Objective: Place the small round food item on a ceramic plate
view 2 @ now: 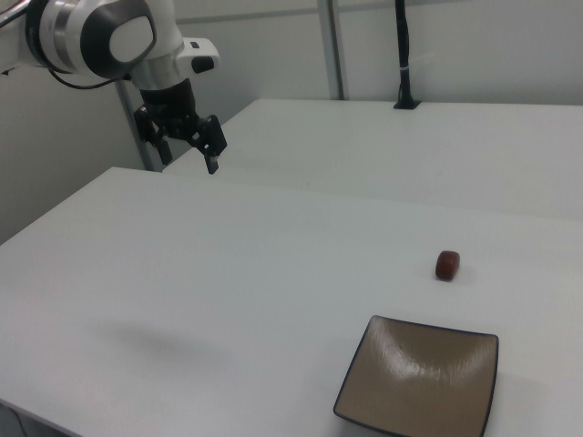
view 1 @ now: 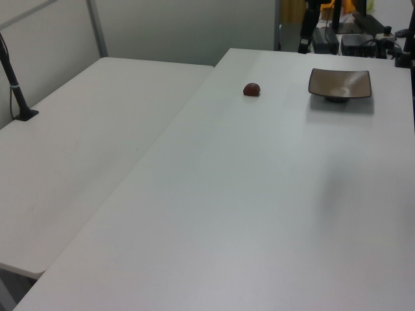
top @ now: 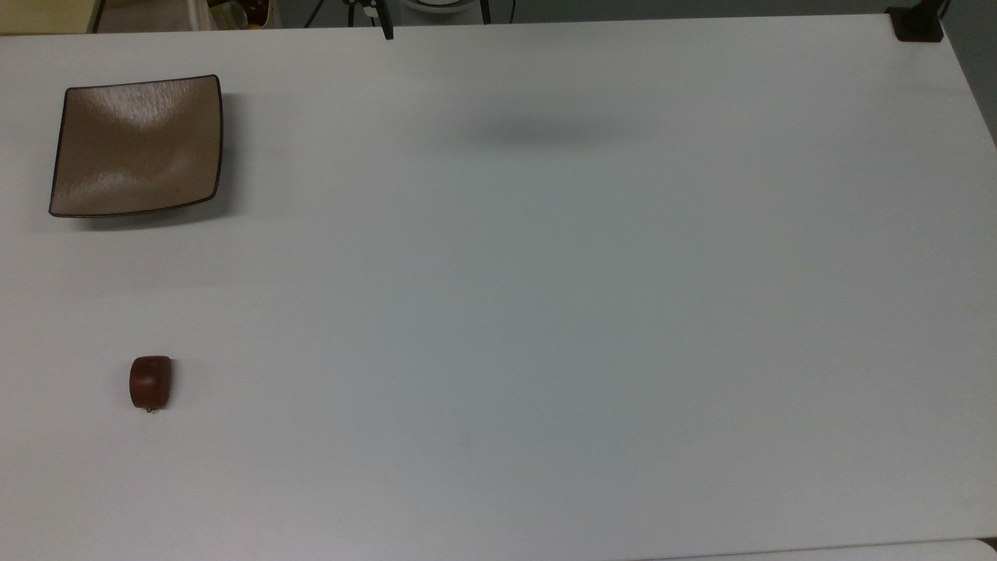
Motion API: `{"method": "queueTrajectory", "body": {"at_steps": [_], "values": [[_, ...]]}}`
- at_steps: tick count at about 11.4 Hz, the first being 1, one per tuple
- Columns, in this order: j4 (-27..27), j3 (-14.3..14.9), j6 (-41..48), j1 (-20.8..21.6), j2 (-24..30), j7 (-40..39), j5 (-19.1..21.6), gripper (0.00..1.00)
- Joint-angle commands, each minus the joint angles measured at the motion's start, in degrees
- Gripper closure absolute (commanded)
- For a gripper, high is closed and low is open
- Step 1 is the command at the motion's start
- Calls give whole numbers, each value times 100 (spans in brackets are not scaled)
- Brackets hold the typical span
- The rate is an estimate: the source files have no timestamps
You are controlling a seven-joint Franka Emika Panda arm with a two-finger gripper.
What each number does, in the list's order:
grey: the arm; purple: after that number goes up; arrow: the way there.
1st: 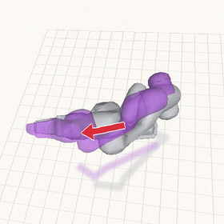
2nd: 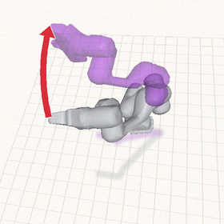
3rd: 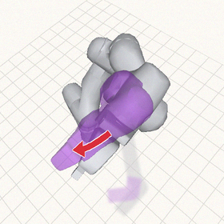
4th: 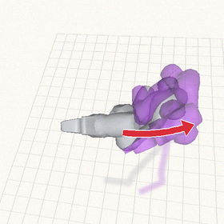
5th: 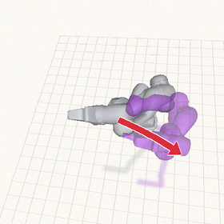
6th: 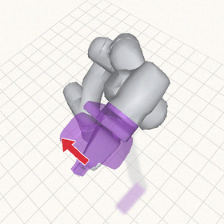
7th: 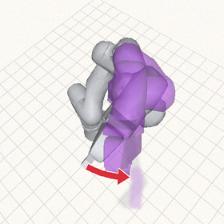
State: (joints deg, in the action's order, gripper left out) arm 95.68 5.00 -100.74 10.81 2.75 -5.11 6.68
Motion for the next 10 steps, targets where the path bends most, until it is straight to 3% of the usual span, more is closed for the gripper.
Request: {"method": "queueTrajectory", "body": {"at_steps": [1,10], "values": [[197,53,-226,61,85,80,-9,0],[135,53,-411,18,-81,19,-17,0]]}}
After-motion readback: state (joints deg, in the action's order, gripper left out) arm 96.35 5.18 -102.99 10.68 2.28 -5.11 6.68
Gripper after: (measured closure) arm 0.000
